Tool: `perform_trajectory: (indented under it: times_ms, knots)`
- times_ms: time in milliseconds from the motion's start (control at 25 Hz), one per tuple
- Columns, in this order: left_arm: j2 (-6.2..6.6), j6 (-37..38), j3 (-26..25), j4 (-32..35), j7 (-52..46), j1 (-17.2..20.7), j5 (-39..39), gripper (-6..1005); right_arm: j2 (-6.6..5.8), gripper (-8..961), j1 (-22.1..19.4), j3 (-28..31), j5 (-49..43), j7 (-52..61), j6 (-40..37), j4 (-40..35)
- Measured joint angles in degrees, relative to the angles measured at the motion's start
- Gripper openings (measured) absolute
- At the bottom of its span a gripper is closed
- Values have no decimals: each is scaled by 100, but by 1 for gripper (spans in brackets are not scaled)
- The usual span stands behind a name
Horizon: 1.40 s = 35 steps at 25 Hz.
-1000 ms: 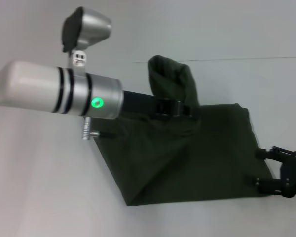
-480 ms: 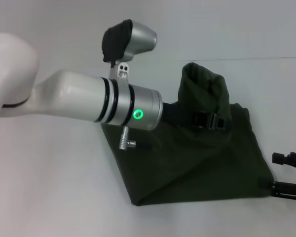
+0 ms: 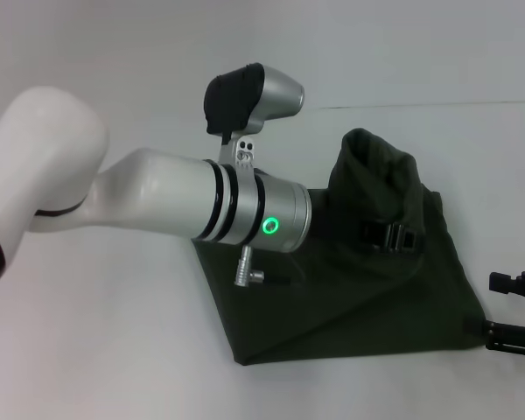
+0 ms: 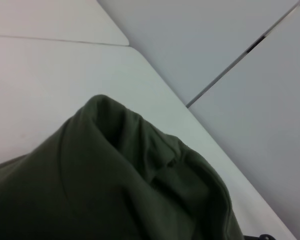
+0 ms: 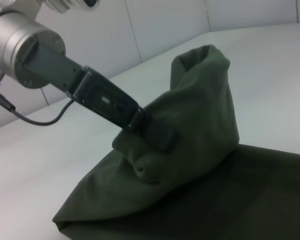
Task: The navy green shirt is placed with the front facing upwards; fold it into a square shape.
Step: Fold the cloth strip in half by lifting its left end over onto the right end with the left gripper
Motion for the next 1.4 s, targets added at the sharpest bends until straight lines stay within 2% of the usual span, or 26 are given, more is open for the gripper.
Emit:
perform_trajectory:
  times_ms: [400,640,800,920,1080,1400]
  knots:
    - [0,-113,429,-73,-1,-63,-190,70,0,941,23,10,0,-20,61,18]
    - [1,-395,548,-212,46,-96,-369,70,0,941,38,47,0,-23,67,12]
    - [0,-626,826,-384,66,-174,-654,70,0,940,20,90,15,-24,71,1]
    - [0,-906,1072,-502,73,-198,-1010,70,-36,940,-5,225,18,-27,32,-17]
    - [0,-972,1112,-630,205,-199,-1474,70,-113,940,-66,440,9,-17,-10,-24]
    - [0,-996,1279,-755,357,-187,-2045,369,-187,940,-157,925,7,-16,-22,-82]
